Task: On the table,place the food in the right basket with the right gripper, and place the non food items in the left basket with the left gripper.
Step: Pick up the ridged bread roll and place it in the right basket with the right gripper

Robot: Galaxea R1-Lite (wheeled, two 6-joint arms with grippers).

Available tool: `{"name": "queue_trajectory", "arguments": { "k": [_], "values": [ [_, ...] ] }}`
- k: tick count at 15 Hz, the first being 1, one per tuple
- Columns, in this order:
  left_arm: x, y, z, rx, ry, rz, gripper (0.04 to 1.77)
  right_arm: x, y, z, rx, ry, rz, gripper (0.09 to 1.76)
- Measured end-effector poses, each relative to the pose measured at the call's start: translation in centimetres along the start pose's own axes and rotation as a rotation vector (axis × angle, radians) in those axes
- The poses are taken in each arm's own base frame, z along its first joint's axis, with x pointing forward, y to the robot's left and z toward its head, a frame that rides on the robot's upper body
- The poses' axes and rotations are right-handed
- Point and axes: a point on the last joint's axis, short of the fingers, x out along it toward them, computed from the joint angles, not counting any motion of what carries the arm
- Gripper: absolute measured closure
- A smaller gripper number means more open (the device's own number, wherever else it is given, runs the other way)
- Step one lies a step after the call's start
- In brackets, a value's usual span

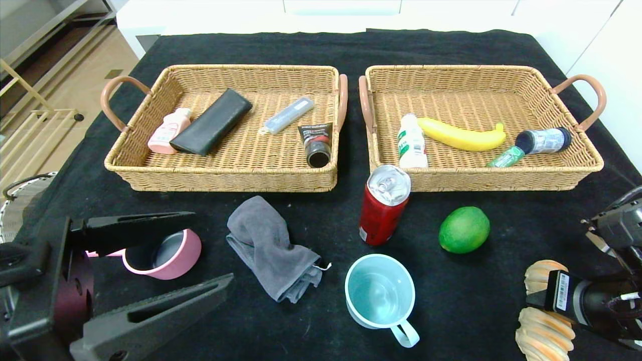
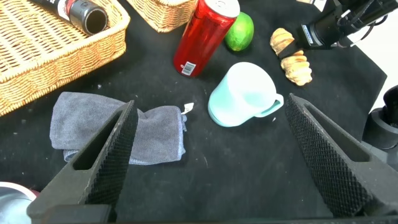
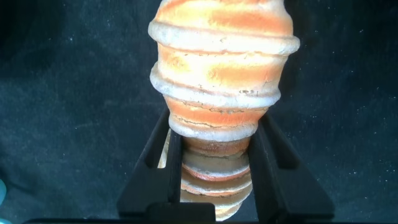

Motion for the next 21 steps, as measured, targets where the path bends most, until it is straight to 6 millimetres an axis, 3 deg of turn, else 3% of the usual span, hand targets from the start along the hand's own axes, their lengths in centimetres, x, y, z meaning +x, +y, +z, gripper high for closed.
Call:
{"name": "queue_trajectory", "arguments": {
  "k": [2,4,9,16,21],
  "values": [
    [0.0,0.0,0.0,0.0,0.001,0.0,0.09,-0.6,0.0,-0.1,-0.004,-0.014,0.019,1.15],
    [0.0,0.0,-0.1,0.0,0.001,0.0,0.09,-1.8,0.0,-0.2,-0.011,-0.034,0.054,1.38],
    [0.1,0.0,-0.2,-0.001,0.008,0.0,0.09,-5.5,0.0,0.5,-0.036,-0.102,0.104,1.43],
    [0.1,0.0,-0.3,0.003,0.01,0.001,0.09,-9.2,2.6,3.9,-0.1,-0.219,0.188,1.45],
    [0.1,0.0,-0.3,0.003,0.011,0.0,0.09,-10.5,5.2,7.1,-0.157,-0.321,0.239,1.45]
  ]
}}
